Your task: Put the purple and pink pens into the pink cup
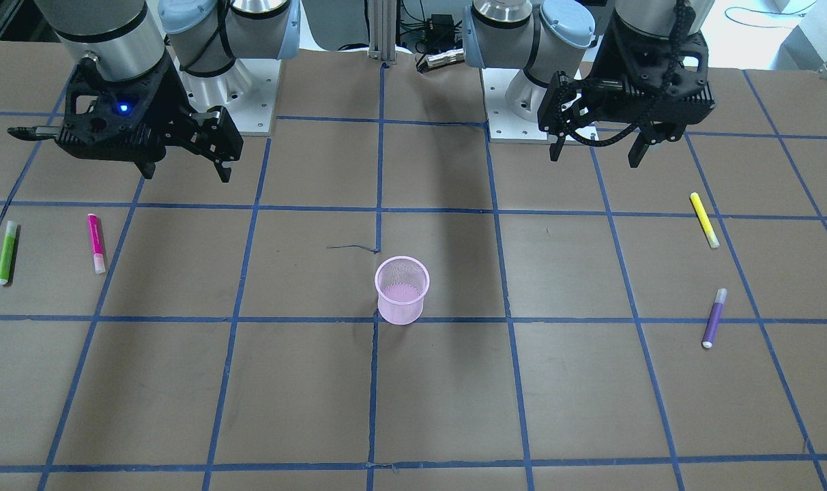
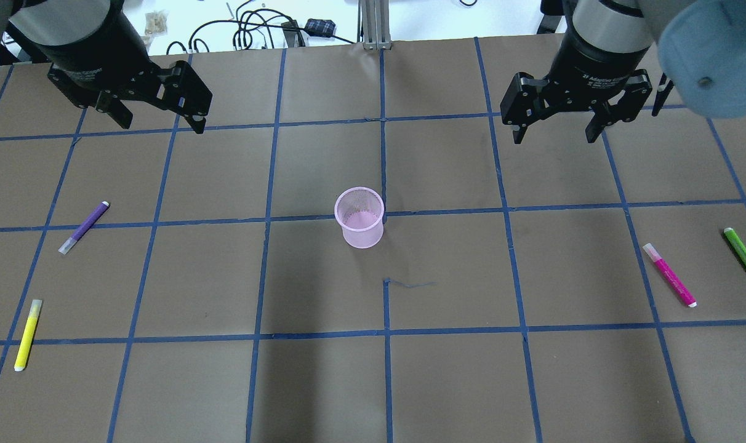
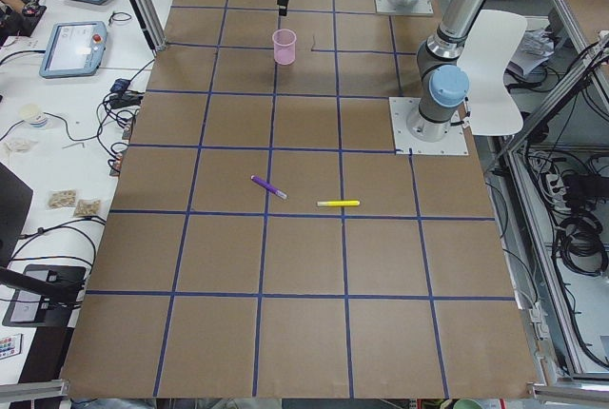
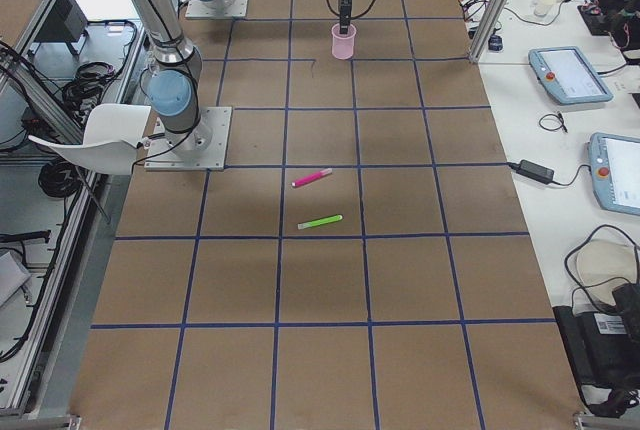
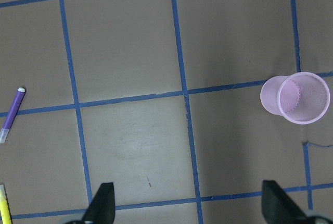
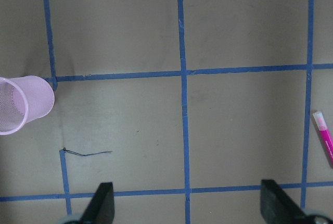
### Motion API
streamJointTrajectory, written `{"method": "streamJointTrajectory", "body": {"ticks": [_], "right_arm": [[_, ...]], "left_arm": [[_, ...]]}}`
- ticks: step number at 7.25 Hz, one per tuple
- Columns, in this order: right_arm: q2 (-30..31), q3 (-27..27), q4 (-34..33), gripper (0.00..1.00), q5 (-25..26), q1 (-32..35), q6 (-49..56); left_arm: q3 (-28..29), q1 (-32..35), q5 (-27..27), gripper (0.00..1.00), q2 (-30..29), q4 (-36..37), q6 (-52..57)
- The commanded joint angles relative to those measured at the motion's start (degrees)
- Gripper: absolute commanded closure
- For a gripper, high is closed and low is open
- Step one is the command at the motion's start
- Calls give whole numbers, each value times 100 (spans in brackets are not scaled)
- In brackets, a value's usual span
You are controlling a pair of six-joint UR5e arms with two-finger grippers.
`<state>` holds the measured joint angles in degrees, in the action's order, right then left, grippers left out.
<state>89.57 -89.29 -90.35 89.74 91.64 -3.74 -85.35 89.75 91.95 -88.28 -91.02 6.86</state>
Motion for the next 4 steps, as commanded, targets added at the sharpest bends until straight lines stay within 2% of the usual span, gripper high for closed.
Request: {"method": "streamJointTrajectory", "body": {"ticks": [1,2,3,4], "right_arm": [[-18,-1,-17,0,-18,3,-4],[-1,-1,0,0,34,3,5],[16,-1,18,0,61,3,5],[-27,-1,9,0,96,3,109]], "left_arm": [[-16,7,7,0,4,-4,0],[-43,7,7,0,12,-21,0],[-295,-27,173,0,-23,-169,95],[-629,-71,357,0,-153,-14,201]]}}
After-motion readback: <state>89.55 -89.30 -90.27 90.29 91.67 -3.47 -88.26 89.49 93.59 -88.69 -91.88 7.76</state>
